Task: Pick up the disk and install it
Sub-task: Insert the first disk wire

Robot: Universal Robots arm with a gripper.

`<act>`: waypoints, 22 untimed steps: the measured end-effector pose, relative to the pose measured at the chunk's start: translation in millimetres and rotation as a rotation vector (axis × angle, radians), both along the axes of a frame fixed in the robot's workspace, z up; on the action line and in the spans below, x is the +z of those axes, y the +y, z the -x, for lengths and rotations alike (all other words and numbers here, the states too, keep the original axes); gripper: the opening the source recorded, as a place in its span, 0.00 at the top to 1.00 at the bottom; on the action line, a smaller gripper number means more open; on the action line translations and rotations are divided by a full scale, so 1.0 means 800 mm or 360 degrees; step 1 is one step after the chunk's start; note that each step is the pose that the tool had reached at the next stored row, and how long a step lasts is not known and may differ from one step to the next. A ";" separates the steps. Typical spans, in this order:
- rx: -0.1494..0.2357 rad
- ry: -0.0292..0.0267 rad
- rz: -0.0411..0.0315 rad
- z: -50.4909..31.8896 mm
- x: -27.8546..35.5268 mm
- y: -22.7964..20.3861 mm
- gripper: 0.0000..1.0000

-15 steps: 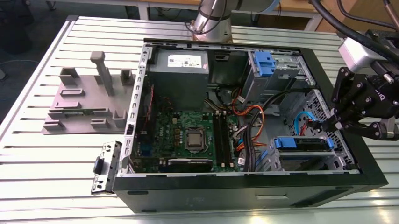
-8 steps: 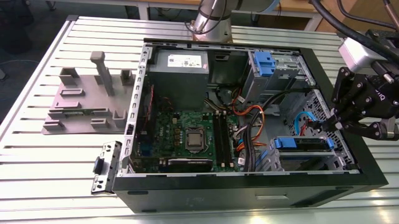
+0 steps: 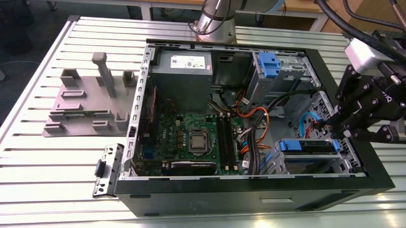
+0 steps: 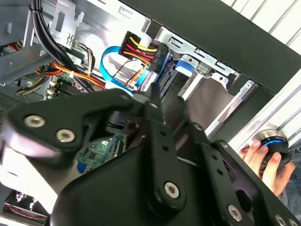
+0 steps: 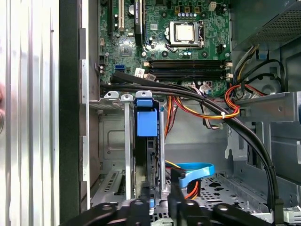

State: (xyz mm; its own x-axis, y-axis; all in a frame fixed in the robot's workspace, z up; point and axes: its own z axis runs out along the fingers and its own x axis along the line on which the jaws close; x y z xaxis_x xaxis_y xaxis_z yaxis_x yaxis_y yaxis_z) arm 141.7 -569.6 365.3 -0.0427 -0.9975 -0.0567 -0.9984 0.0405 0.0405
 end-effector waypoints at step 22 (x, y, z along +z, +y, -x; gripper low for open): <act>0.0000 0.00014 0.0000 -0.017 -0.0100 0.0037 0.53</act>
State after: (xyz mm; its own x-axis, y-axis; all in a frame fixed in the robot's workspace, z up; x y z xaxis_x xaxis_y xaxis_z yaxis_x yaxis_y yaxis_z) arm 154.9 -566.6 357.3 -0.0428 -0.9975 -0.0566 -0.9983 0.0405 0.0414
